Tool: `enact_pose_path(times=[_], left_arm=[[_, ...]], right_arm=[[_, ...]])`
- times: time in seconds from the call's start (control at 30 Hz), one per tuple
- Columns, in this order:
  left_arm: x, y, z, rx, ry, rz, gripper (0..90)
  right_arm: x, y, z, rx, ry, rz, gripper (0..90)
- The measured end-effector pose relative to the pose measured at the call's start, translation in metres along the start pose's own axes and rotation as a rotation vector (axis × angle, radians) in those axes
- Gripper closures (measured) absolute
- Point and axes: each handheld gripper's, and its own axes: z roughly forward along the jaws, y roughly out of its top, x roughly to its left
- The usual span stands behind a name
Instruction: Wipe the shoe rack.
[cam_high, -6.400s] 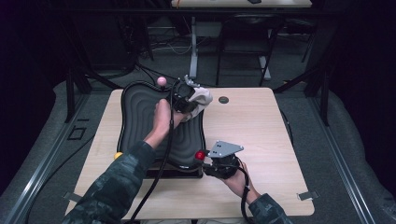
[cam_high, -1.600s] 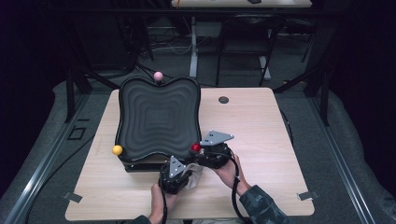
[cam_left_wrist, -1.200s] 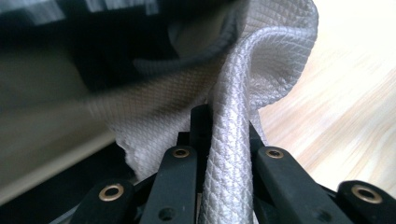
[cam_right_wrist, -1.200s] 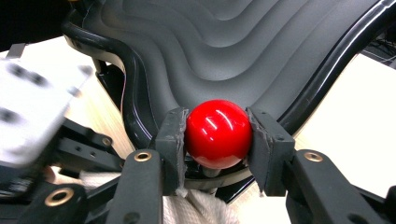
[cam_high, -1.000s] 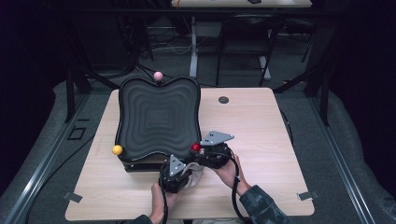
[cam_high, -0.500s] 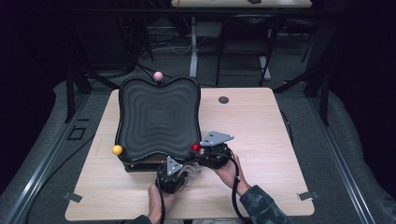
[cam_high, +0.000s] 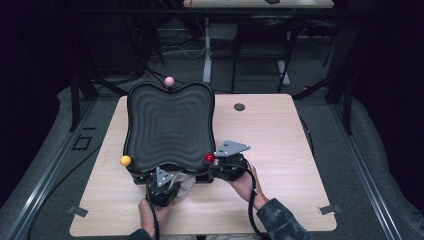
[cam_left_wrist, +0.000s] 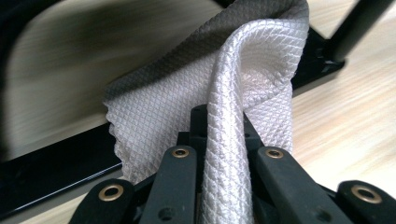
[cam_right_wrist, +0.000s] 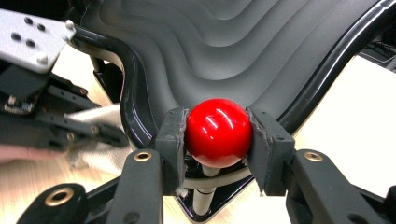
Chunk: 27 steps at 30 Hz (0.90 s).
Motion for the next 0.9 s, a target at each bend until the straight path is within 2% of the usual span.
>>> enact_pose_path(times=[0.3, 0.67, 0.9], left_arm=[[0.021, -0.009, -0.013, 0.009, 0.064, -0.007, 82.4], [0.054, -0.022, -0.033, 0.030, 0.139, -0.011, 82.4], [0.071, -0.029, -0.044, 0.032, 0.184, -0.041, 82.4]], right_arm=[[0.000, 0.000, 0.000, 0.000, 0.000, 0.000, 59.9], [0.000, 0.000, 0.000, 0.000, -0.004, -0.001, 59.9], [0.000, 0.000, 0.000, 0.000, -0.003, 0.000, 59.9]])
